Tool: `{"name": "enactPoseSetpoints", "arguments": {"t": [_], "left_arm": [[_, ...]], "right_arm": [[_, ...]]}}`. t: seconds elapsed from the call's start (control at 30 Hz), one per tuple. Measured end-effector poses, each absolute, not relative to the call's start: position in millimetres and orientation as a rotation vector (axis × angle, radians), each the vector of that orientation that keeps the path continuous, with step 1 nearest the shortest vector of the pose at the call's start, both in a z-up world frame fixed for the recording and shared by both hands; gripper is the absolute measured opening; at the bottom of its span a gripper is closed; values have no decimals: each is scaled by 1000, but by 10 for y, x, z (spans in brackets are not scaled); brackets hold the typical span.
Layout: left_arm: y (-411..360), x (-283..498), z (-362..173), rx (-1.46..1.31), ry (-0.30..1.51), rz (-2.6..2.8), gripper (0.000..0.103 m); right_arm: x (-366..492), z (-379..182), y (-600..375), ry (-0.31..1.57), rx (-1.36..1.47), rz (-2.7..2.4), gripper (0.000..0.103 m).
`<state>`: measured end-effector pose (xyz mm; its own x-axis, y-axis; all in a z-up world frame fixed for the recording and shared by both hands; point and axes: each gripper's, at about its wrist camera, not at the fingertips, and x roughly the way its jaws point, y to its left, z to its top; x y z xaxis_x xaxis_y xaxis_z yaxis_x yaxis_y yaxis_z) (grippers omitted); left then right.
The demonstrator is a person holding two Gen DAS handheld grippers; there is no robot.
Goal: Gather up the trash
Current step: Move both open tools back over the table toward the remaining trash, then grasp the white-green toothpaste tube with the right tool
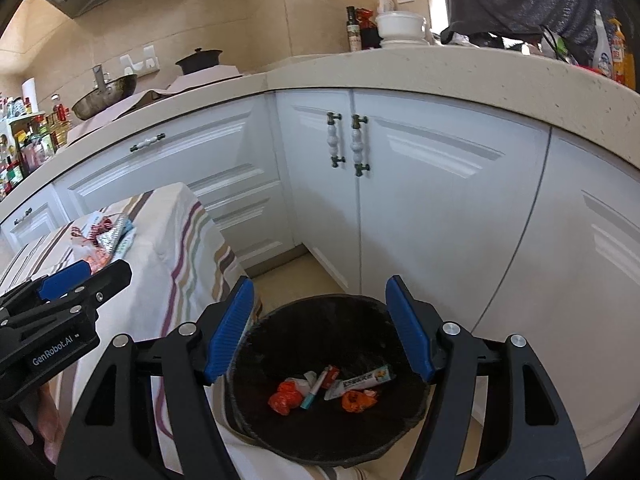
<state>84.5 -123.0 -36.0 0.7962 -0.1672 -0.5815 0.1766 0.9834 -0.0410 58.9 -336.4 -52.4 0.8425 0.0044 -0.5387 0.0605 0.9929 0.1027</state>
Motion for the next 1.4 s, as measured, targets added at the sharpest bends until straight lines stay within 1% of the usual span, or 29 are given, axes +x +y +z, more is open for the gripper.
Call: {"name": "enactPoseSetpoints", "arguments": {"t": [0.37, 0.73, 1.23, 1.3, 1.33, 1.4], "left_arm": [[-625, 720, -312, -6, 607, -79, 64], [144, 611, -298, -24, 603, 80, 66], [921, 603, -367, -70, 618, 236, 66], [983, 641, -386, -77, 622, 244, 66], [1013, 663, -394, -80, 625, 244, 66], [1035, 706, -408, -83, 635, 245, 67]], "right_arm": [[607, -357, -2774, 547, 70, 71, 67], [734, -296, -2012, 554, 9, 217, 67], [1276, -396, -1309, 632, -74, 276, 67], [1380, -426, -1265, 657, -81, 272, 64], [1436, -448, -1245, 673, -85, 272, 59], [1539, -493, -1215, 703, -94, 274, 53]]}}
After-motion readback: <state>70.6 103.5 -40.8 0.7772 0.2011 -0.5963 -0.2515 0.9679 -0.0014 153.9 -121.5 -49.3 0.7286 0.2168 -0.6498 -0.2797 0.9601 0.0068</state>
